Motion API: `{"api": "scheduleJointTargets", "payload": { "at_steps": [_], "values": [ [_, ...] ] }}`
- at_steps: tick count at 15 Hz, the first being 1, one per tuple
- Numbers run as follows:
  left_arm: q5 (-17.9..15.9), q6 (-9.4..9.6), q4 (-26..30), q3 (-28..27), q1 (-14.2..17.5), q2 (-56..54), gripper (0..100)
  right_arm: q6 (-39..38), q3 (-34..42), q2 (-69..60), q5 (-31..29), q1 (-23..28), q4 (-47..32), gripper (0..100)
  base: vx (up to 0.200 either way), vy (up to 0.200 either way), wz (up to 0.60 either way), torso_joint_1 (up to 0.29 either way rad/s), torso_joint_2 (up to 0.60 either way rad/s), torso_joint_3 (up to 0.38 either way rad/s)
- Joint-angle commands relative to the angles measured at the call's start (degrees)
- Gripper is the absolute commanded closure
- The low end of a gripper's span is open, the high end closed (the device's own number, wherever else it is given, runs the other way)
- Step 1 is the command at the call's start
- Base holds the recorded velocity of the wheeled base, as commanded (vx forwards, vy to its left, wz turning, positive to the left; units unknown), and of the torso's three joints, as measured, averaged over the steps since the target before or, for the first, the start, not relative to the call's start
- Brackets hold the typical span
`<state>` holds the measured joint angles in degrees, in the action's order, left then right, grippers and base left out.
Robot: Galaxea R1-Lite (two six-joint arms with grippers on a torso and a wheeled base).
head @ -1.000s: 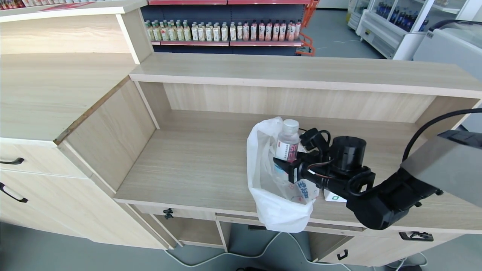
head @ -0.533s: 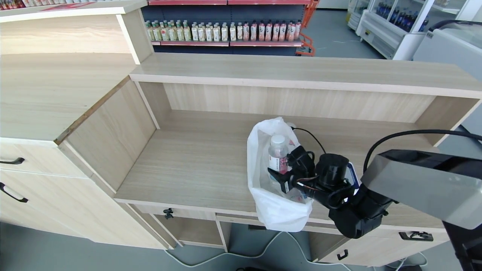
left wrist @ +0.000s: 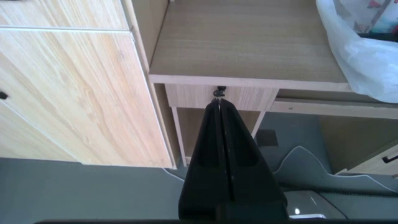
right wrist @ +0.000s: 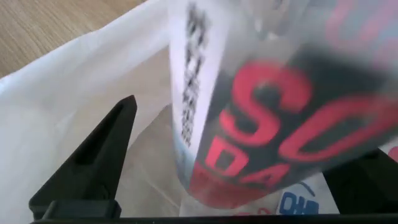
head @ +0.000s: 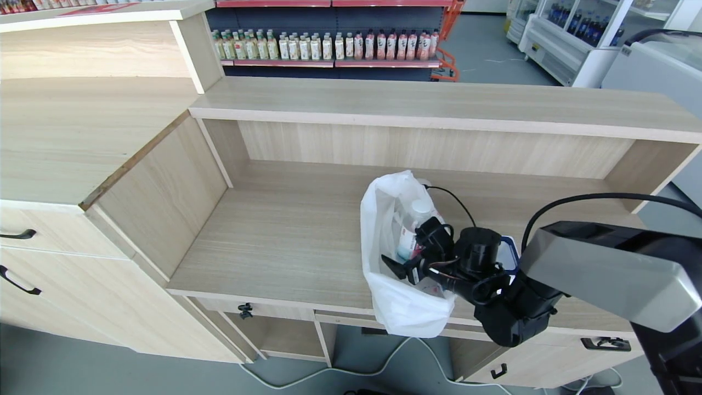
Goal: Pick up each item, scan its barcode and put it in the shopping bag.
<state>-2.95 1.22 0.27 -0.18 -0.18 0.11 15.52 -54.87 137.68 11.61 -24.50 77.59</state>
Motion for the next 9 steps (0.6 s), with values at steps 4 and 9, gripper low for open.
{"api": "scheduleJointTargets", "payload": {
  "at_steps": [4,9],
  "values": [
    [0.0,0.01,0.0,0.0,0.0,0.0,100,-3.7,0.2,-10.2,0.2,0.6,-3.9,0,0.000,0.000,0.00,0.000,0.00,0.000],
    [0.0,0.01,0.0,0.0,0.0,0.0,100,-8.0,-0.1,-17.1,-0.1,0.6,-10.0,0,0.000,0.000,0.00,0.000,0.00,0.000]
  ]
}}
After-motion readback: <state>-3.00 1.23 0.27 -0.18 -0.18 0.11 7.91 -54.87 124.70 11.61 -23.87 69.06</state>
